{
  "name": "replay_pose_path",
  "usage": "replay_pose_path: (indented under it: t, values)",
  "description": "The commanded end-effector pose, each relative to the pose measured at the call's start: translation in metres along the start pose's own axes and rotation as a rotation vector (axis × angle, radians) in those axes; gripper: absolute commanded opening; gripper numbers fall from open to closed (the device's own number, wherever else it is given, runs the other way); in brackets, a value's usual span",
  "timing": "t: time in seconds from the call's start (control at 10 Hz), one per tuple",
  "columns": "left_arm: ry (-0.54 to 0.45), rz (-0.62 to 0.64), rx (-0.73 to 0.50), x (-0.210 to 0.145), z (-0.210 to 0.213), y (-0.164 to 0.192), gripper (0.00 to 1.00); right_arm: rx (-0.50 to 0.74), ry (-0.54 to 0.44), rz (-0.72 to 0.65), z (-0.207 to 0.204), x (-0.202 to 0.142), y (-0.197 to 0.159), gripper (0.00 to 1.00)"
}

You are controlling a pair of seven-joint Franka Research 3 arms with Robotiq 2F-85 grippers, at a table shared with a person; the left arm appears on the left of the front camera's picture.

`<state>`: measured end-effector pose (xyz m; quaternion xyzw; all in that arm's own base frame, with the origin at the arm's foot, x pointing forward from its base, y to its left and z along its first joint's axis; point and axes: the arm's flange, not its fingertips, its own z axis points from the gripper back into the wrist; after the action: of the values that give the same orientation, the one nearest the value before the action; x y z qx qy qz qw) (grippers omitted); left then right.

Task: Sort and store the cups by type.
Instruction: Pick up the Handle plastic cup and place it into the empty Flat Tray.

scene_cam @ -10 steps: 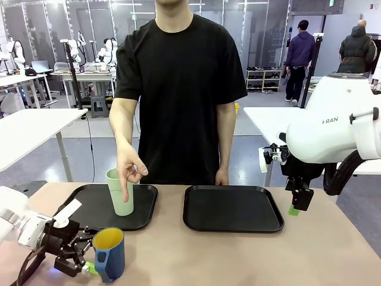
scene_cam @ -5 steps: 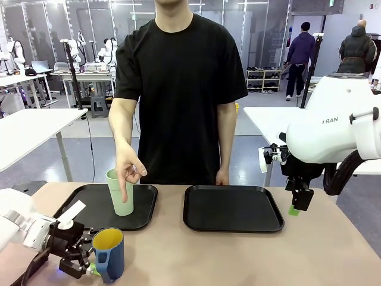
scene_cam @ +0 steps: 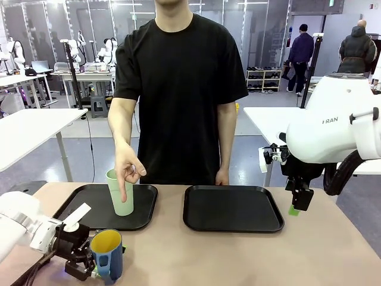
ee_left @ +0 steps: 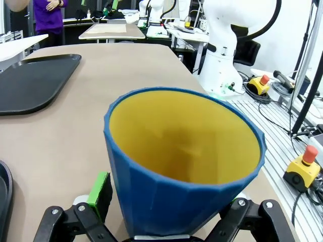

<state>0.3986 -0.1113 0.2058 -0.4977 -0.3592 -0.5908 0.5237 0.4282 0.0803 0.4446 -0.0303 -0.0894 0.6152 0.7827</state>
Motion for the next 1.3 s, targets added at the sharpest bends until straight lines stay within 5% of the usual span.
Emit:
replay_pose_path:
  t: [0.0,0.1,0.4,0.5,0.6,1.2]
  values:
    - [-0.054,-0.045,0.003,-0.005,-0.008,0.007,1.0,-0.009,-0.002,-0.011,0.0,0.0,0.0,1.0]
    - [-0.058,-0.065,0.003,-0.006,-0.008,0.007,1.0,-0.009,-0.002,-0.011,0.0,0.0,0.0,1.0]
    - [-0.079,-0.082,0.019,-0.004,-0.008,0.006,0.74,-0.009,-0.002,-0.011,0.0,0.0,0.0,1.0]
    - [-0.087,-0.088,0.028,-0.004,-0.006,0.006,0.75,-0.009,-0.002,-0.011,0.0,0.0,0.0,1.0]
    - [-0.084,-0.083,0.024,-0.004,-0.006,0.005,0.55,-0.009,-0.002,-0.011,0.0,0.0,0.0,1.0]
    - [-0.093,-0.122,0.075,0.05,-0.035,-0.001,0.59,-0.009,-0.002,-0.011,0.0,0.0,0.0,1.0]
